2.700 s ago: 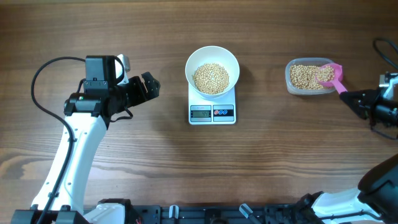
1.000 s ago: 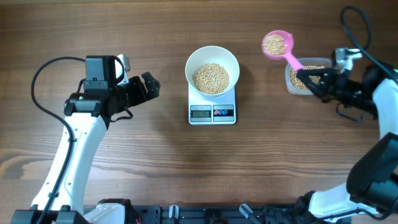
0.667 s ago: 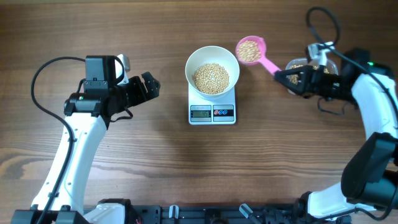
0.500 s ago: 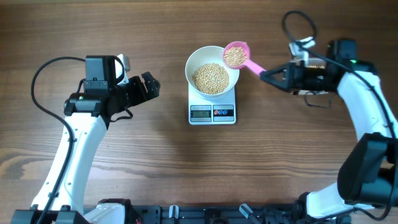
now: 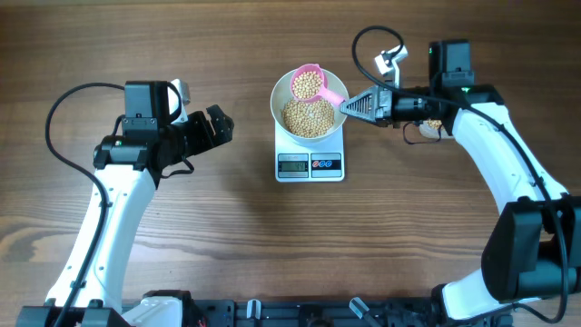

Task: Scoop item into bowl and weigh 150g on scale
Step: 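Lift the filled scoop with the right gripper and move it over the bowl, then tilt the scoop with the right gripper to pour soybeans into the bowl, then carry the empty pink scoop right to the soybean tub, then lower the scoop into the tub and drag it through the soybeans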

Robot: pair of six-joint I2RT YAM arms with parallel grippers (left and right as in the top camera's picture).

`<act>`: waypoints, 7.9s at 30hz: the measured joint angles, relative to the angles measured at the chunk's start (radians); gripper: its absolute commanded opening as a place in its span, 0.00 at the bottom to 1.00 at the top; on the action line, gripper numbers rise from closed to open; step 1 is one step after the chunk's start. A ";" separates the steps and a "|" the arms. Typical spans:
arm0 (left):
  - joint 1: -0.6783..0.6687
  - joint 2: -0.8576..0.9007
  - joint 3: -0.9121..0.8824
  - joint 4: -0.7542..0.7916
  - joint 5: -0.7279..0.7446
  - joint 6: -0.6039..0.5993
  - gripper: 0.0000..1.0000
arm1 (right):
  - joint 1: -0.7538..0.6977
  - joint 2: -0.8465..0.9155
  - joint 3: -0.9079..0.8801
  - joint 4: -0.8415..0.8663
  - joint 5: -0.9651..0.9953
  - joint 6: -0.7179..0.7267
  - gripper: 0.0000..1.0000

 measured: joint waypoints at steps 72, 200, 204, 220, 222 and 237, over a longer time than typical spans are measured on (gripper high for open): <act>0.000 0.000 0.000 -0.001 -0.068 0.000 1.00 | 0.523 -0.219 0.047 -0.088 1.342 -0.593 0.04; 0.000 0.000 0.000 -0.009 -0.075 0.000 1.00 | -0.216 0.016 0.092 -0.433 0.962 -0.512 0.05; 0.000 0.000 0.000 -0.009 -0.075 0.000 1.00 | -0.235 0.016 0.092 -0.444 0.926 -0.502 0.04; 0.000 0.000 0.000 -0.009 -0.075 0.000 1.00 | -0.417 0.021 0.092 -0.477 0.647 -0.456 0.04; 0.000 0.000 0.000 -0.009 -0.075 0.000 1.00 | -0.433 0.021 0.092 -0.478 0.629 -0.456 0.04; 0.000 0.000 0.000 -0.009 -0.075 0.000 1.00 | -0.557 0.076 0.091 -0.480 0.448 -0.484 0.04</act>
